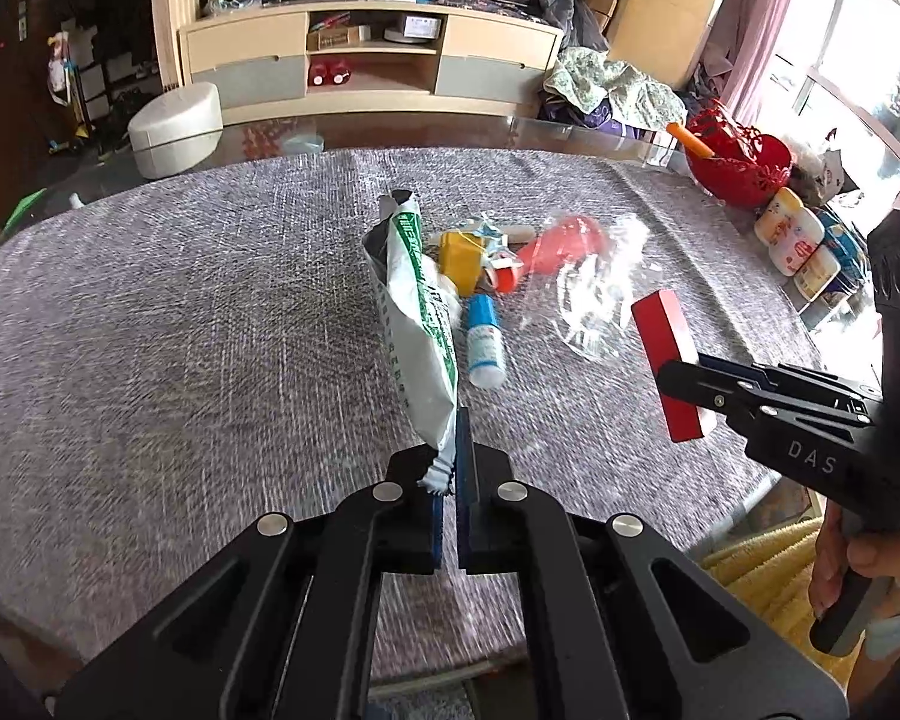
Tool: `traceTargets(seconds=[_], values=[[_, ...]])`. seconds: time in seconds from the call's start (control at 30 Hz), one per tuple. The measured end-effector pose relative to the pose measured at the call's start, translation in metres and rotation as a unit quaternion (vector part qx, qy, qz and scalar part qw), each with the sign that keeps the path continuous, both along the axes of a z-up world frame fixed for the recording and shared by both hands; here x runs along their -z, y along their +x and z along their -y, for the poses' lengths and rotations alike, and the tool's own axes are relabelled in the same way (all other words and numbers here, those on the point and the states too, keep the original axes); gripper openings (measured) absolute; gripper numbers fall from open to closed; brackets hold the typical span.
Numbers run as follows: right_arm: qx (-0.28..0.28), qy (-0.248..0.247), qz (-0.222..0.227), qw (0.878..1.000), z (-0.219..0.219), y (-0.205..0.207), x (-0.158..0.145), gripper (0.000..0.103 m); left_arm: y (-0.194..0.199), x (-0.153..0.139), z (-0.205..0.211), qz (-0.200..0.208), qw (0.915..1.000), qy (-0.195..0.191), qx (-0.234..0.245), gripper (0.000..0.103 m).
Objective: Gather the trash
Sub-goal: 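Lower both tools to the grey bin and open both grippers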
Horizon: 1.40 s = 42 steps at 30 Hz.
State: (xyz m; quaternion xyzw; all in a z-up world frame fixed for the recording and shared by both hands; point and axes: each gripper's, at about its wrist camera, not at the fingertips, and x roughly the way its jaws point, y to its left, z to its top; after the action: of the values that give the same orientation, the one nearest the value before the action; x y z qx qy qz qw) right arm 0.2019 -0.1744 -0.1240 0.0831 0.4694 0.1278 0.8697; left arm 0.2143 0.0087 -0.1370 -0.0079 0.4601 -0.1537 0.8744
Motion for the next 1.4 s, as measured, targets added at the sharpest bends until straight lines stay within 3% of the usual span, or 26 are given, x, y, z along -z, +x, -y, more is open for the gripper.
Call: traceTargets(seconds=[0.33,0.6,0.97,1.4], values=[[-0.003,-0.024,0.03,0.999,0.007,-0.053,-0.027,0.023,-0.068,-0.025,0.008,0.026,0.9996,0.006,-0.01,0.002],[-0.013,-0.031,0.015,0.999,0.011,-0.11,-0.008,0.023,-0.134,-0.018,0.018,0.018,0.9996,-0.02,0.002,0.002],[-0.025,-0.023,-0.056,0.998,0.013,-0.163,0.056,0.023,-0.19,0.047,0.029,-0.042,0.9988,-0.022,0.015,0.002],[-0.029,-0.021,-0.123,0.992,0.003,-0.175,0.115,0.023,-0.212,0.123,0.056,-0.128,0.9903,-0.002,0.055,0.002]])
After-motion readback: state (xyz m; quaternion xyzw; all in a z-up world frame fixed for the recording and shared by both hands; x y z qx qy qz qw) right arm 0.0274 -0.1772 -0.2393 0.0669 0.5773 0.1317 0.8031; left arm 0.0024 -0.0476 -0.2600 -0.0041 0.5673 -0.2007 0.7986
